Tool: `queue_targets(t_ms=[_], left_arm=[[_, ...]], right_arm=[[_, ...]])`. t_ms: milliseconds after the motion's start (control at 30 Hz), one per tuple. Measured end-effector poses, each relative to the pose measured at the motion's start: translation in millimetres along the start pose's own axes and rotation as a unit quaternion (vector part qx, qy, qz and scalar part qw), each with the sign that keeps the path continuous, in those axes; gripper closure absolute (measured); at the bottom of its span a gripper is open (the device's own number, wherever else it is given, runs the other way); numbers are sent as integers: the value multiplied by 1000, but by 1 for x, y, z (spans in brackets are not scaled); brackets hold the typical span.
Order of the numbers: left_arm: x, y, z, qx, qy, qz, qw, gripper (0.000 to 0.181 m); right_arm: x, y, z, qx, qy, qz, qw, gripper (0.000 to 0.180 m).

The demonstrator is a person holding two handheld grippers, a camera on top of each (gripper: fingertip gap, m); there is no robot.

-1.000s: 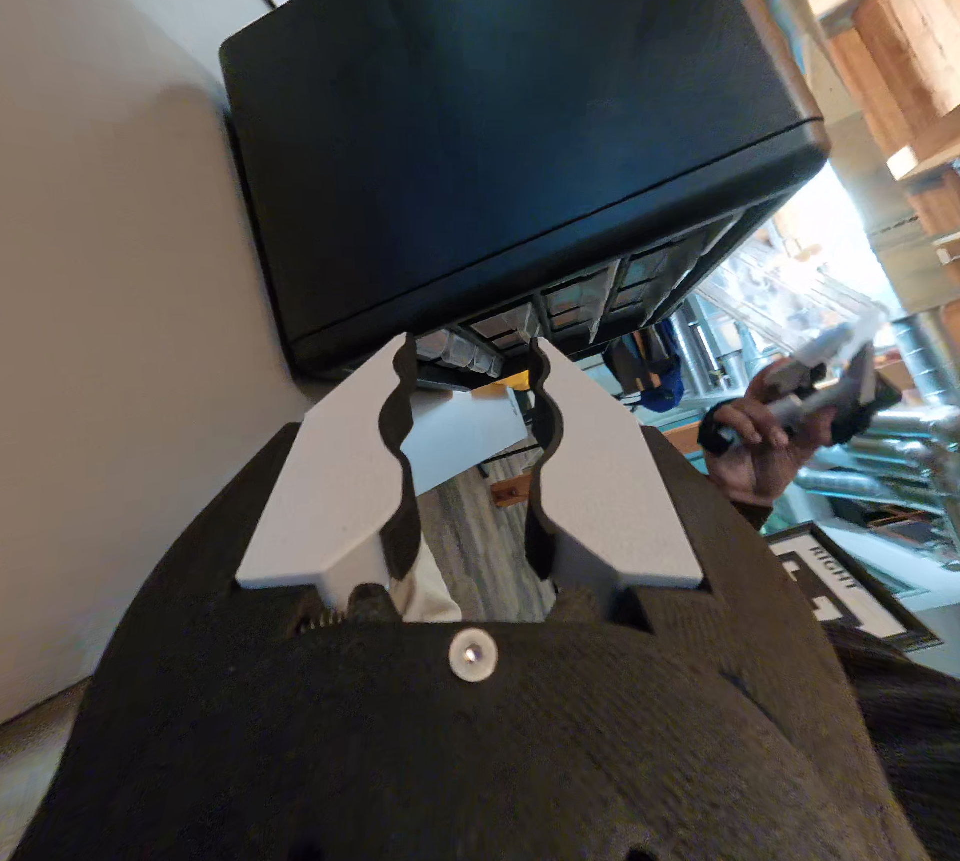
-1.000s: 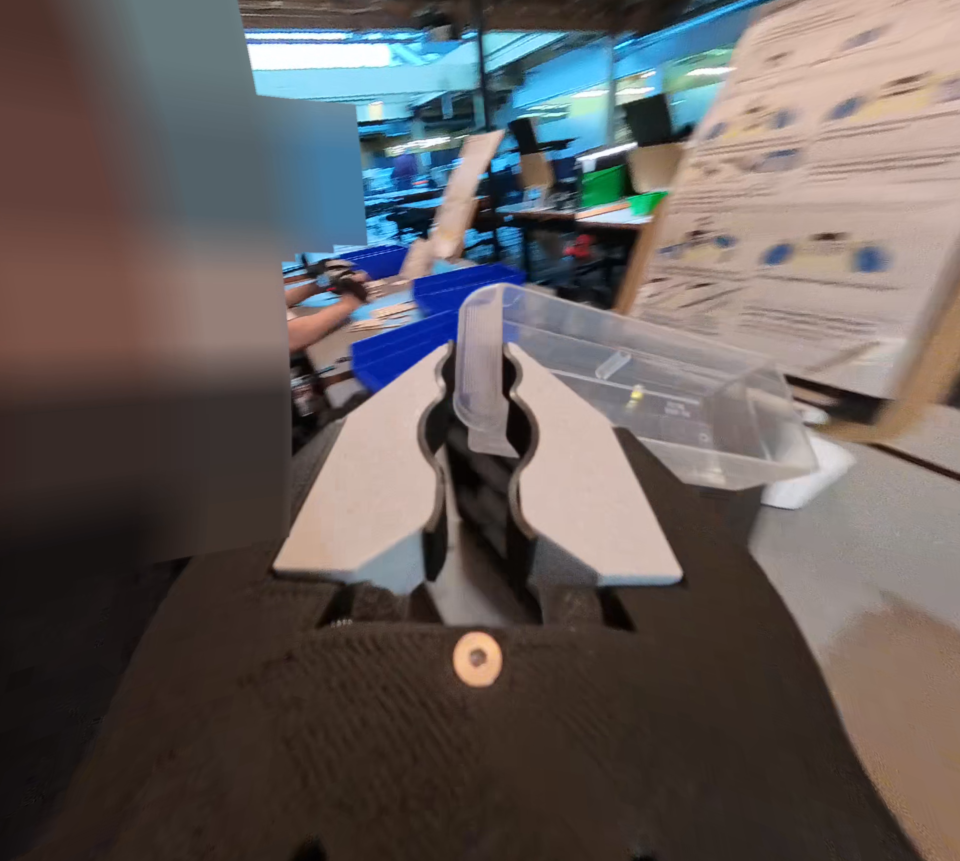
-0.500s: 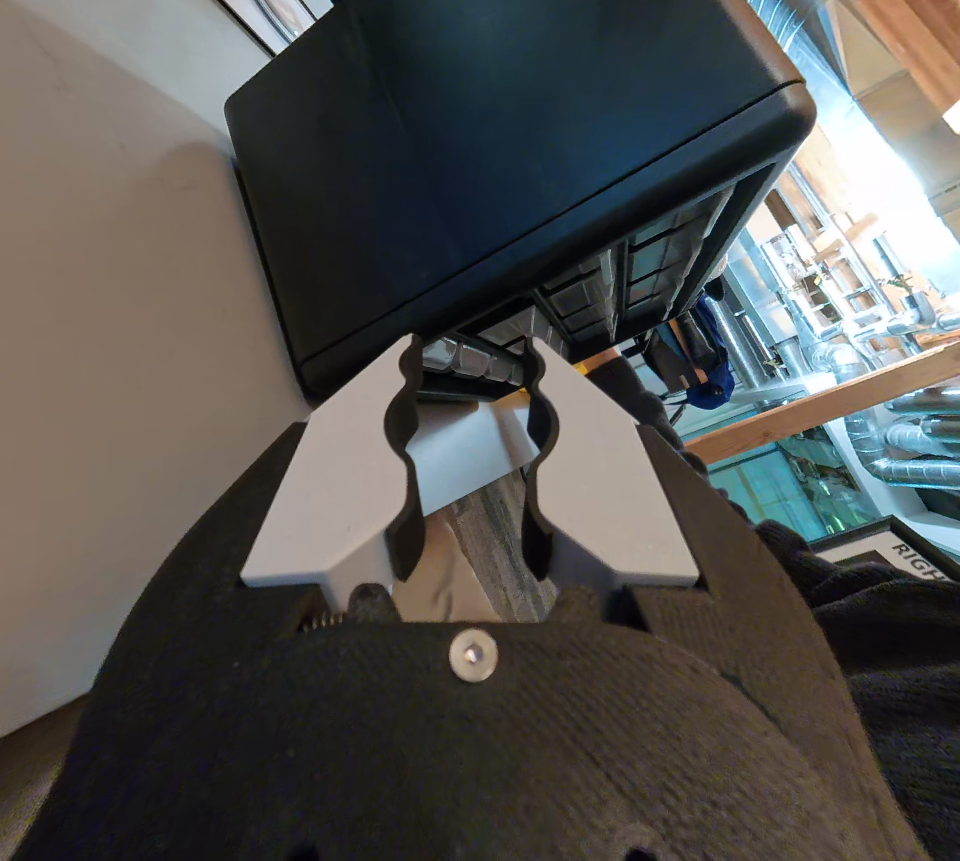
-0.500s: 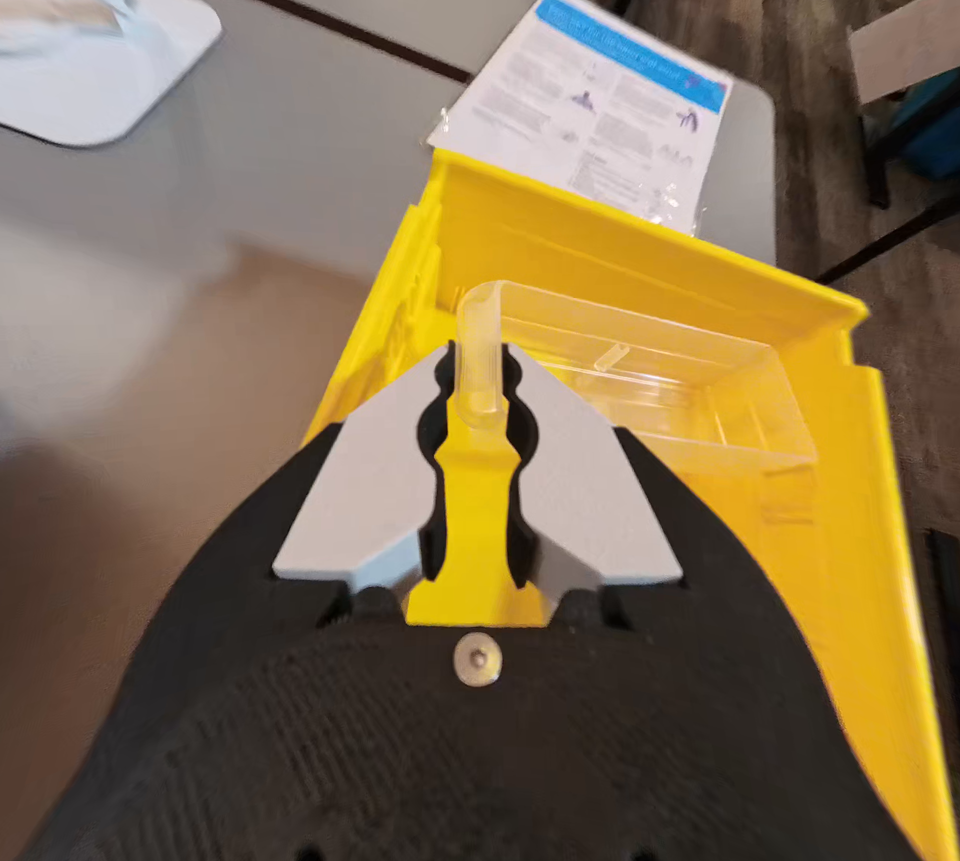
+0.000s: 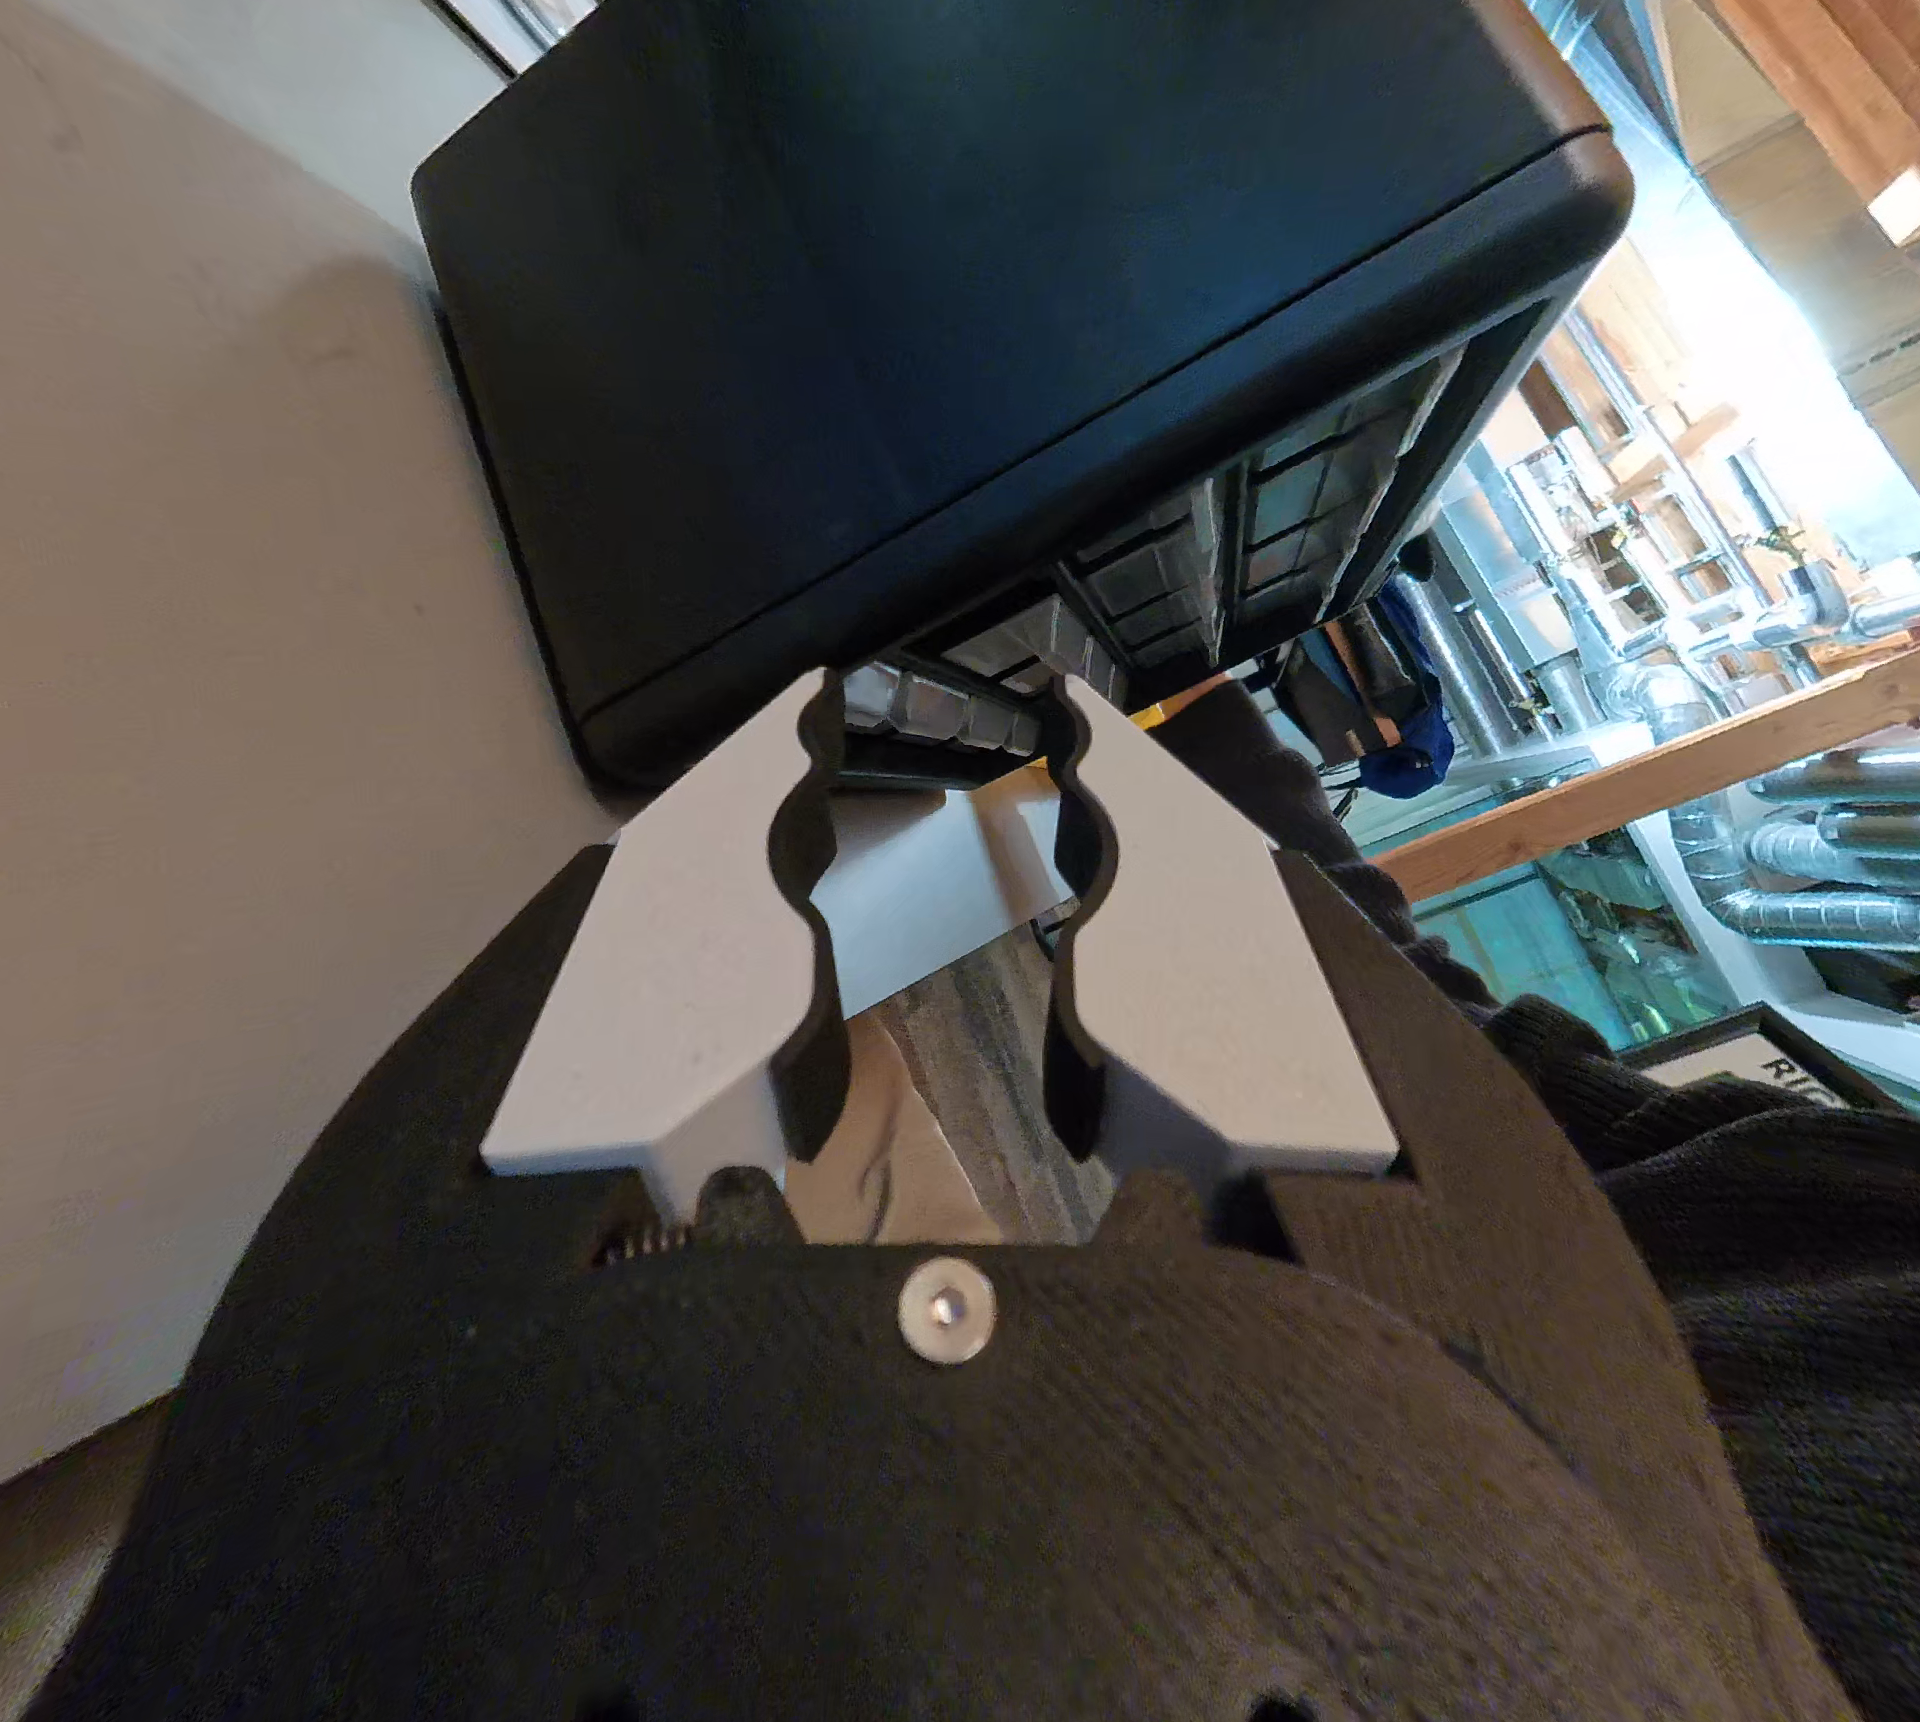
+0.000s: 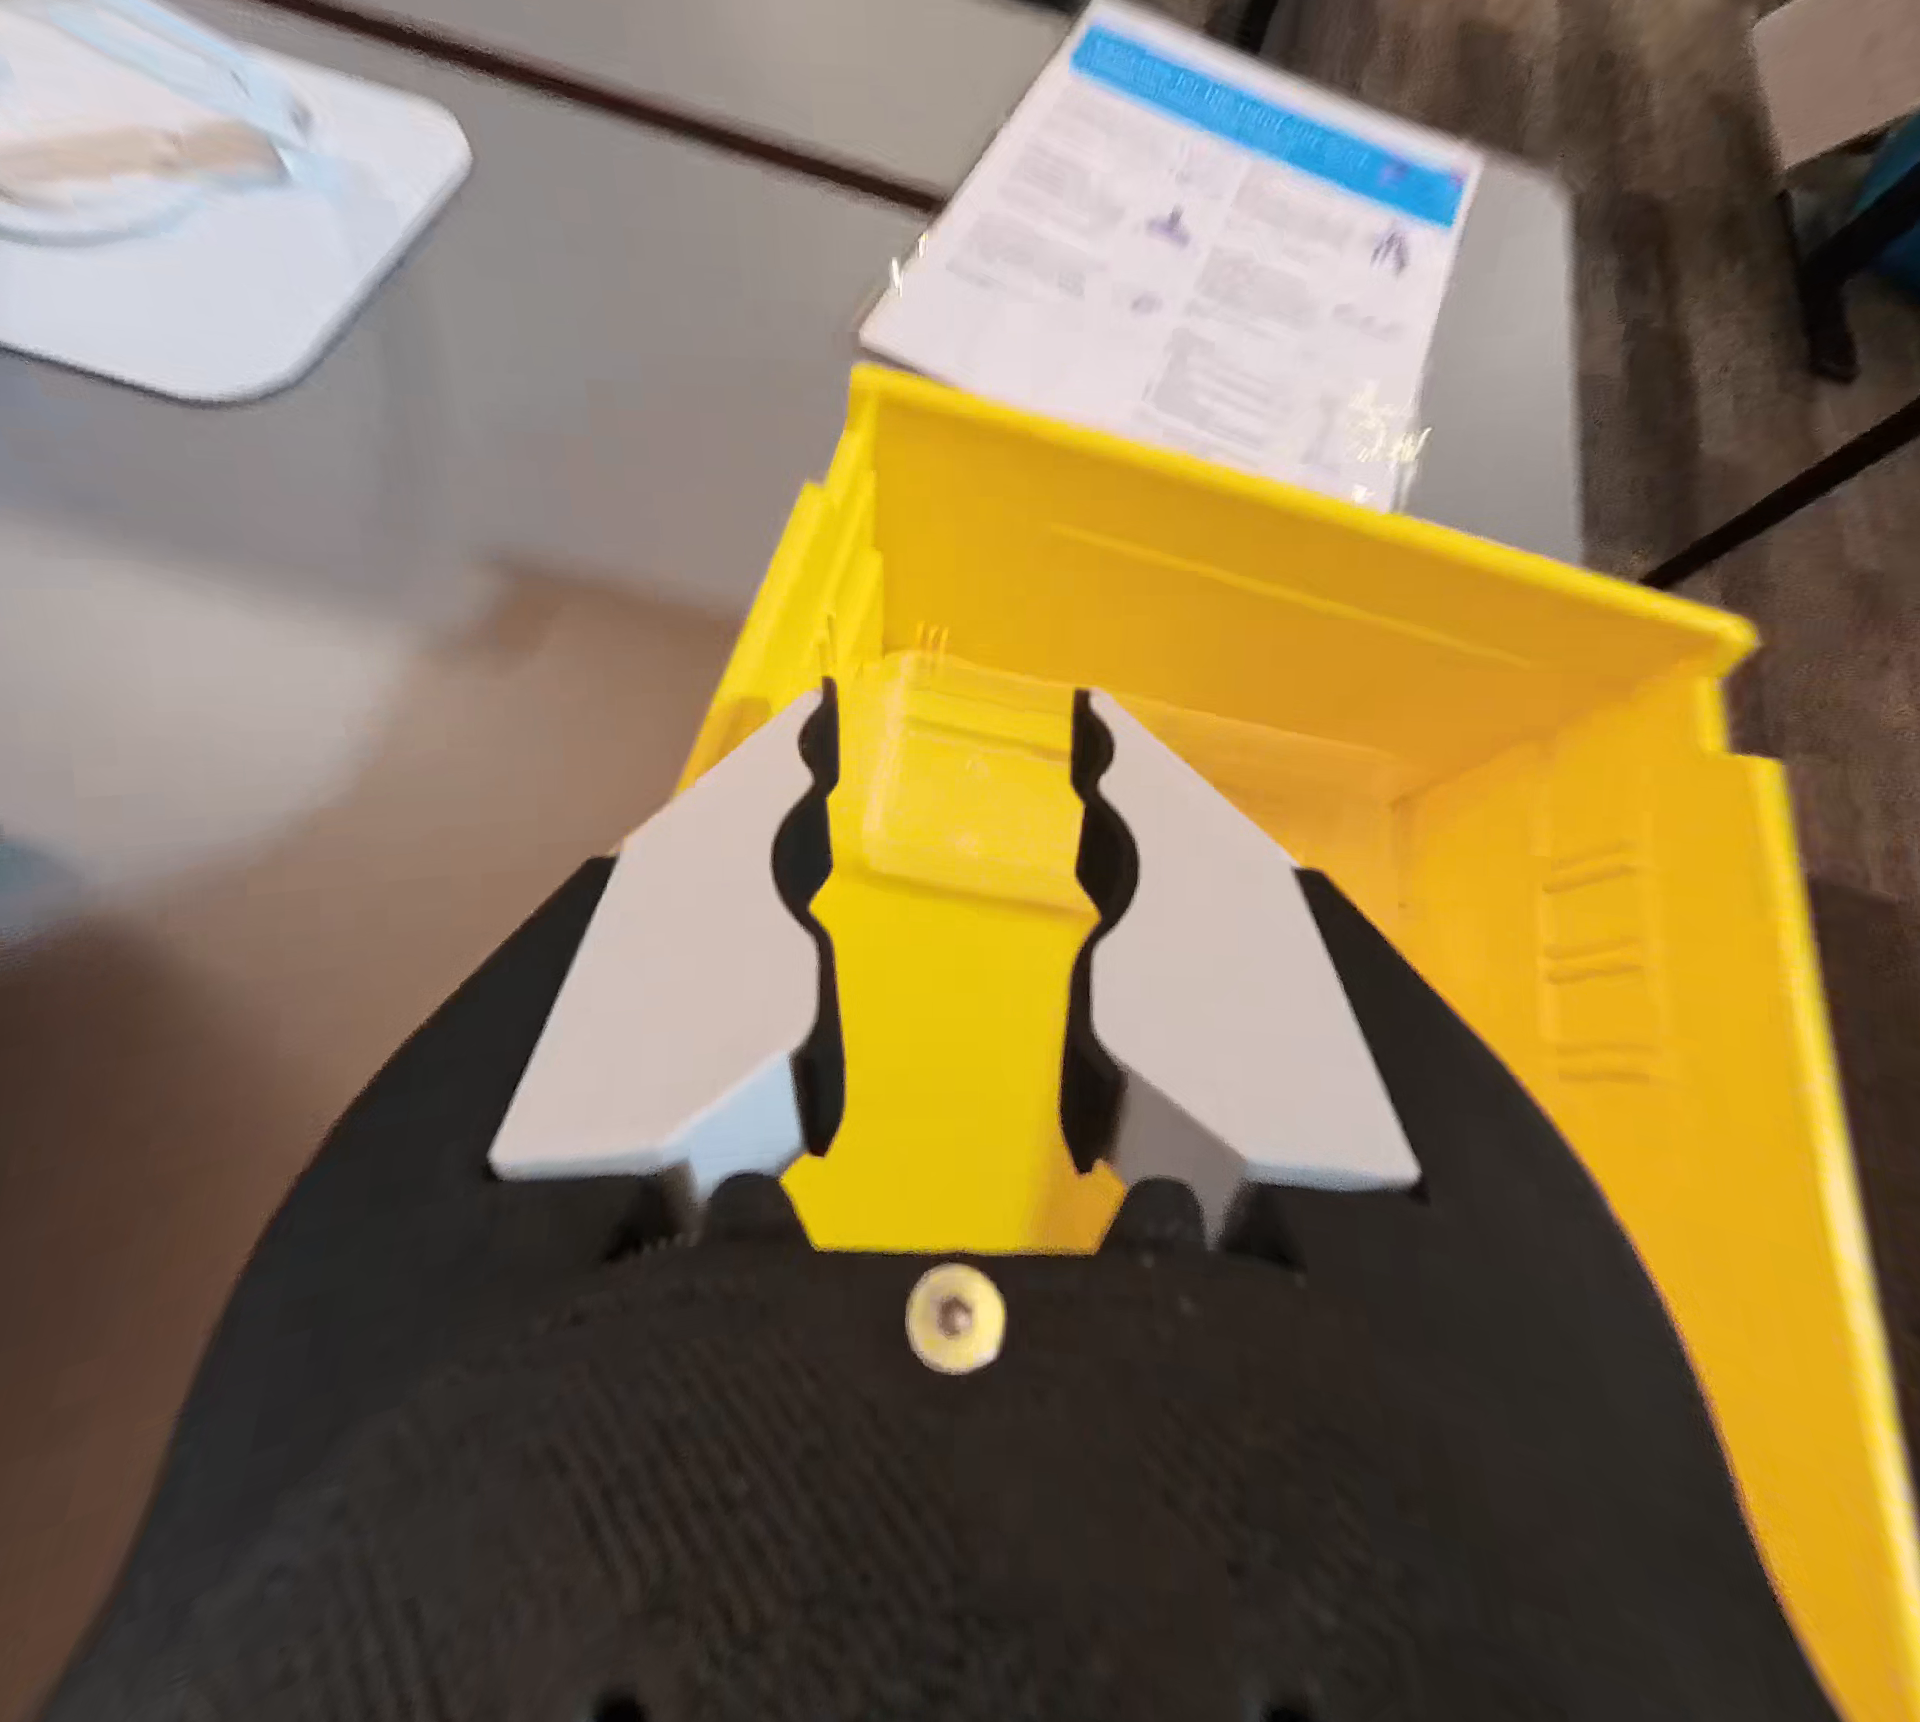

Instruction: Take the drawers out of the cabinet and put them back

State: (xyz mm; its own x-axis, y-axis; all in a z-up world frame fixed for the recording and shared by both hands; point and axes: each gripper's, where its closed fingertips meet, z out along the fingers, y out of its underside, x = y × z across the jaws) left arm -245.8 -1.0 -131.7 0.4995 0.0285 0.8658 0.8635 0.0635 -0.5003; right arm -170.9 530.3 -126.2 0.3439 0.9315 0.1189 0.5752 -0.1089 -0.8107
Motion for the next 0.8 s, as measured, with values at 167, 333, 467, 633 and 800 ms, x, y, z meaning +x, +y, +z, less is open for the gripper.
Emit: queue_targets(t_ms=[167,333,467,633,800], left_arm=[[8,7,4,-14,1,34,999,144],[19,28,15,-50,-3,107,993,144],[32,33,23,-69,-38,268,960,144],[34,41,41,-96,-102,420,896,156],[35,57,61,-89,-79,341,933,165]], right_arm=[[-14,-47,-87,129,23,-20,991,140],[-111,-62,-177,242,-50,-53,968,144],[-232,-26,-216,299,-144,-158,930,173],[-338,34,-212,300,-293,-136,898,170],[-373,60,-197,234,-342,-165,895,157]])
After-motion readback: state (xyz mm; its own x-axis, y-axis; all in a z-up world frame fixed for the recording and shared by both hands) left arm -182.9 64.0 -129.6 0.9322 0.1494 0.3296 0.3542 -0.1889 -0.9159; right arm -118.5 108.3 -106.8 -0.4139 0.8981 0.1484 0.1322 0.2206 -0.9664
